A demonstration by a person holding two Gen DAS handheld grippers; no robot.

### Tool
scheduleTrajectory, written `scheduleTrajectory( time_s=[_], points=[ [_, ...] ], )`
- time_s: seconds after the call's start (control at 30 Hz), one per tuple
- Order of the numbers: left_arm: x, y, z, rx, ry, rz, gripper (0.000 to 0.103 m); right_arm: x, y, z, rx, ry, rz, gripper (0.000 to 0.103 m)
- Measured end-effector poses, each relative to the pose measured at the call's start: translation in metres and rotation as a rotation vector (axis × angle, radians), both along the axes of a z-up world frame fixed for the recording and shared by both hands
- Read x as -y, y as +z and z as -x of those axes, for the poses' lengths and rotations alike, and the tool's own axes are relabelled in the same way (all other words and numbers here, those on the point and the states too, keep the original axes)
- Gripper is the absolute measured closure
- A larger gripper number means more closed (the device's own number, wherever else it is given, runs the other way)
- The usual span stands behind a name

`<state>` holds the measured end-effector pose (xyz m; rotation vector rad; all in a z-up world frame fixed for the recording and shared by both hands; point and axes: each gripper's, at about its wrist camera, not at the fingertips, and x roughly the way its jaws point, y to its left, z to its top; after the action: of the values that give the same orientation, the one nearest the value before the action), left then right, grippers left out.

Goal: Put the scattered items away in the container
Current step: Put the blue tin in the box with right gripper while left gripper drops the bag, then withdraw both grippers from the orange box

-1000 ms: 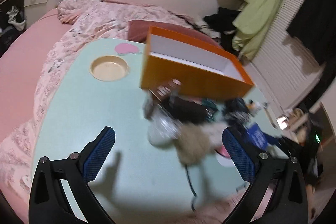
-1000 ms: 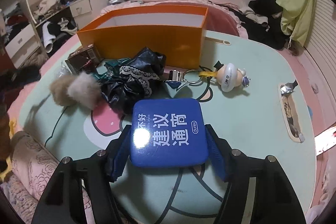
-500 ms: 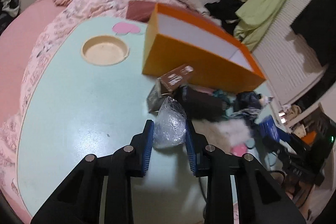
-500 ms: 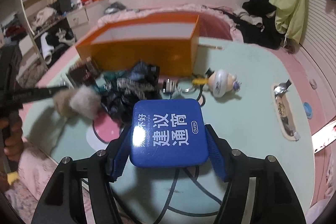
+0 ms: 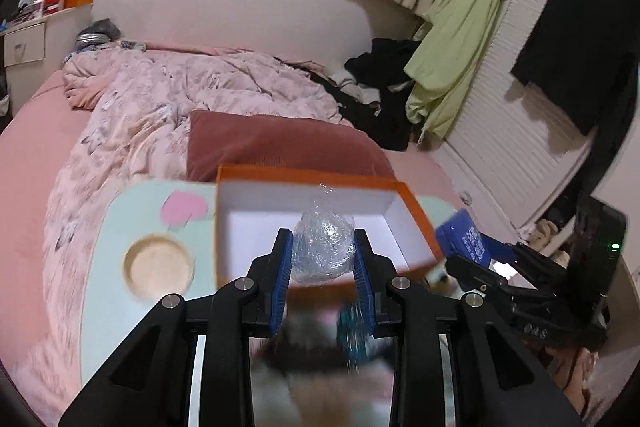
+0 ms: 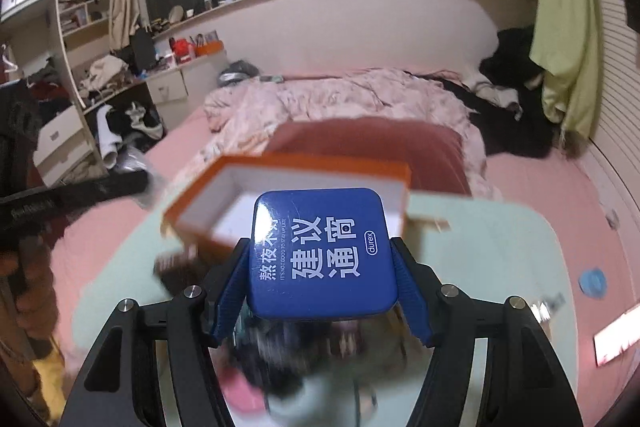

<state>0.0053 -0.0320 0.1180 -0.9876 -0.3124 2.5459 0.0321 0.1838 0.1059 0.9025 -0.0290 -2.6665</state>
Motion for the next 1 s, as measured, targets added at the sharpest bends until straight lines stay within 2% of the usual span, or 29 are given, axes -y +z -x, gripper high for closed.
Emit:
scheduleTrajectory(
  time_s=[0.07, 0.17, 0.27, 0.33, 0.37, 0.4, 0.43, 0.53, 0.63, 0.7, 0.8, 0.87, 1.0],
  points=[
    [-0.010, -0.013, 0.030, 0.033, -0.006, 0.026, 0.072, 0.011, -0.005, 0.028, 0.023, 0.010, 0.007, 0.036],
    [-0.019, -0.040, 0.055, 0.083, 0.012, 0.082, 0.072, 0.025, -0.025, 0.059, 0.058, 0.000, -0.021, 0.036],
    [-0.022, -0.059, 0.065, 0.118, 0.007, 0.074, 0.072, 0.032, -0.045, 0.075, 0.097, -0.006, -0.025, 0.036],
    [-0.024, -0.056, 0.063, 0.085, 0.026, 0.115, 0.066, 0.035, -0.048, 0.077, 0.067, -0.025, -0.038, 0.036],
    [-0.025, -0.054, 0.063, 0.086, 0.037, 0.131, 0.056, 0.035, -0.046, 0.076, 0.053, -0.037, -0.039, 0.035],
    [-0.024, -0.052, 0.062, 0.087, 0.042, 0.128, 0.049, 0.033, -0.041, 0.074, 0.028, -0.055, -0.030, 0.029],
    [-0.020, -0.046, 0.058, 0.079, 0.048, 0.102, 0.047, 0.029, -0.037, 0.071, 0.006, -0.065, -0.018, 0.022],
    [-0.008, -0.032, 0.041, 0.037, 0.050, 0.050, 0.041, 0.010, -0.014, 0.051, -0.093, -0.119, 0.045, 0.012],
    [0.008, -0.016, 0.011, -0.009, 0.080, 0.069, 0.029, -0.011, 0.003, 0.028, -0.107, -0.133, 0.087, 0.011],
    [0.014, -0.016, -0.009, -0.008, 0.079, 0.108, 0.025, -0.021, 0.006, 0.012, -0.085, -0.135, 0.090, 0.011],
    [0.020, -0.030, -0.047, 0.032, 0.045, 0.165, 0.025, -0.031, -0.003, -0.017, -0.003, -0.093, 0.060, 0.011],
    [0.023, -0.048, -0.071, 0.079, 0.018, 0.168, 0.025, -0.031, -0.018, -0.040, 0.076, -0.060, 0.034, 0.011],
    [0.010, -0.075, -0.104, 0.135, -0.038, 0.161, 0.025, -0.023, -0.050, -0.068, 0.169, -0.031, -0.016, 0.011]
  ],
)
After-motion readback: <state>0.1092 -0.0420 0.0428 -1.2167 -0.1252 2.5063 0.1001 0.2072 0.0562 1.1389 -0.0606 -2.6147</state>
